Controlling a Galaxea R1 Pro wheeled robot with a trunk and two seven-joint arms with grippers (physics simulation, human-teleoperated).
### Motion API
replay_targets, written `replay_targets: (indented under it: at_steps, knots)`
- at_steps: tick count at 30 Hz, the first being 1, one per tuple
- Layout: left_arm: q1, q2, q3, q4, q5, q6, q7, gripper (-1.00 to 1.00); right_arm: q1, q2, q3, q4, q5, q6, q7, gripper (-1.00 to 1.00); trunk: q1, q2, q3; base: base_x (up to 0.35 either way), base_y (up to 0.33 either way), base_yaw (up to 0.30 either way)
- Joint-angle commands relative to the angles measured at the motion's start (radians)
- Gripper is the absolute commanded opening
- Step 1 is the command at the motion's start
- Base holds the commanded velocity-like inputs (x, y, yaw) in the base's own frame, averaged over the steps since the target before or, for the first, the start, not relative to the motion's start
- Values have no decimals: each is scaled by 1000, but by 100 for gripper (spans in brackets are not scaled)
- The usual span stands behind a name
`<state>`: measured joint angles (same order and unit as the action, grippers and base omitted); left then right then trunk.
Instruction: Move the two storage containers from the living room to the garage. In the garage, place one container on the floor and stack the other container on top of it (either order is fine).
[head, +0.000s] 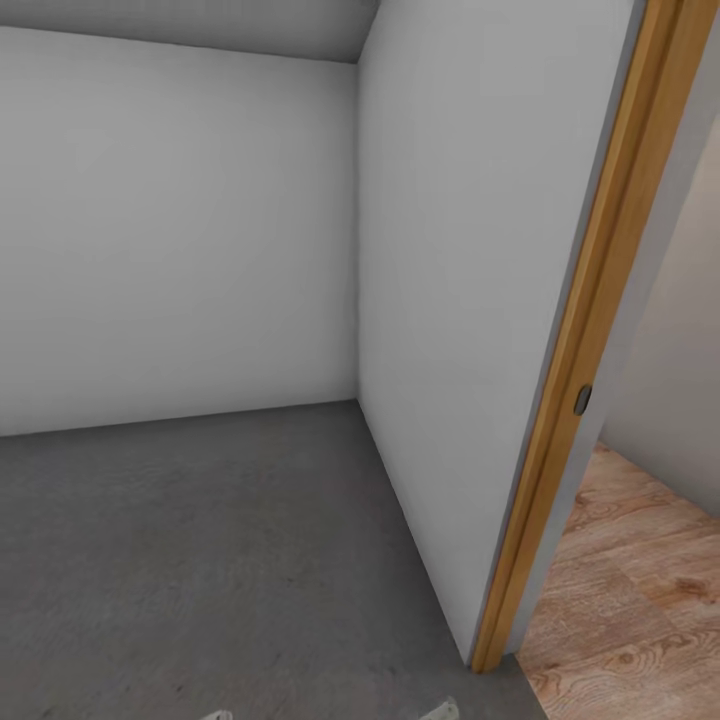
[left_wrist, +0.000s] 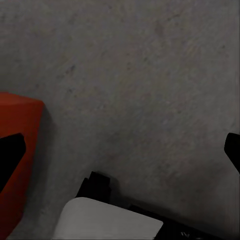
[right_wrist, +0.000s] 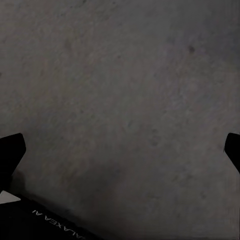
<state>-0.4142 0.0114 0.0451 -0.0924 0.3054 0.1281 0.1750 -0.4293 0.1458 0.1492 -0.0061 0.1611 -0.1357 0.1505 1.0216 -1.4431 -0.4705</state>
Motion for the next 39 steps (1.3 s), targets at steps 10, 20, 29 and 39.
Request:
replay_targets:
  at_steps: [10, 20, 29, 39]
  knots:
    - [2, 2, 4, 71, 4, -30, 3, 100, 46, -1, 4, 14, 1, -34, -1, 100, -39, 70, 30, 0, 0, 0]
    - [2, 2, 4, 120, 4, -66, 3, 100, 86, -2, 5, 15, 3, -35, -1, 100, -77, 140, 62, 0, 0, 0]
    - [3, 4, 4, 143, 4, -67, 3, 100, 95, -2, 6, 28, 0, -33, -1, 100, -111, 203, 90, 0, 0, 0]
    - [28, 4, 4, 145, 4, -67, 3, 100, 108, 0, 6, 59, 0, -33, -2, 100, -150, 273, 121, 0, 0, 0]
